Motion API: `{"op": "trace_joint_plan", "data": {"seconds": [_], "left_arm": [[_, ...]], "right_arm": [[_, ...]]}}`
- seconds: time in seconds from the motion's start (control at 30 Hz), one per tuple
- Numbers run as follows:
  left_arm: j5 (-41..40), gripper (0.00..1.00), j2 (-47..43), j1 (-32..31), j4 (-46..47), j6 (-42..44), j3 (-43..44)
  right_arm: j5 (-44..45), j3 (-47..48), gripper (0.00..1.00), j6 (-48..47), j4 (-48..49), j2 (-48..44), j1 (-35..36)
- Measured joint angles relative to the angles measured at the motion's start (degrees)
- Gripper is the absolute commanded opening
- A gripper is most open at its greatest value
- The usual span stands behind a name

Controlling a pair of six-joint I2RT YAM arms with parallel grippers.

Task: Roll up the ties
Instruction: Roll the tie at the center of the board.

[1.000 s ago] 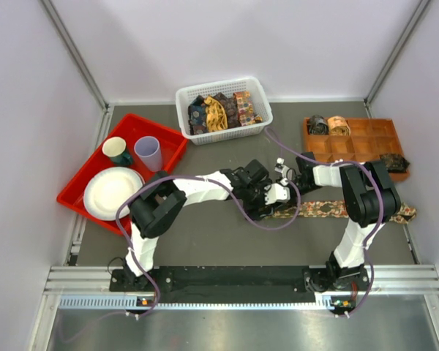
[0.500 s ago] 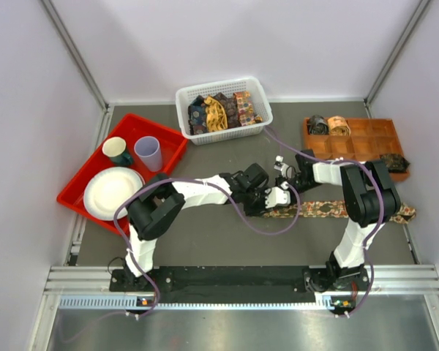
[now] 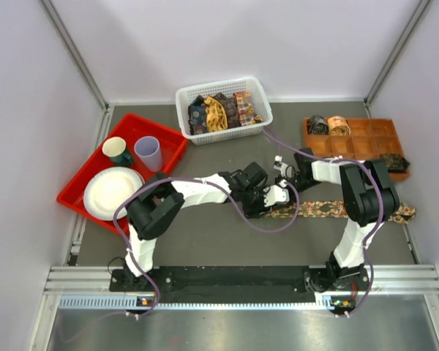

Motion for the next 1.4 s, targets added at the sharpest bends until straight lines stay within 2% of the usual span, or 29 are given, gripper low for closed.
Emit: {"op": "trace_joint_plan", "data": {"seconds": [0.13,0.27,0.5,0.7,1.1,1.4], "left_arm": [[0.31,0.65,-0.96,1.16,-0.87,-0.28,-1.01],[1.6,0.67,-3.06,3.02,-0.55,-0.22,-3.82],[4.13,0.63,-4.5,4.85,-0.61,-0.15,-5.57],[6.51,0.64,-3.37,4.87,-1.27,0.02,-4.09],[8.13,0.48,-1.66,4.81,-3.54,0.13,-1.18],[9.57,0.46,-0.46,3.54,-4.72,-1.77,3.85]], "right_arm": [[1.44,1.14,0.0,0.02,-1.36,0.31,0.37],[2.56,1.79,0.0,0.17,-2.25,0.48,0.74],[3.02,2.25,0.0,0.72,-2.89,0.79,0.98],[3.21,2.38,0.0,1.05,-3.08,0.9,0.98],[3.28,3.26,0.0,1.68,-4.15,1.7,0.98],[2.91,3.32,0.0,2.14,-4.24,2.08,0.98]]}}
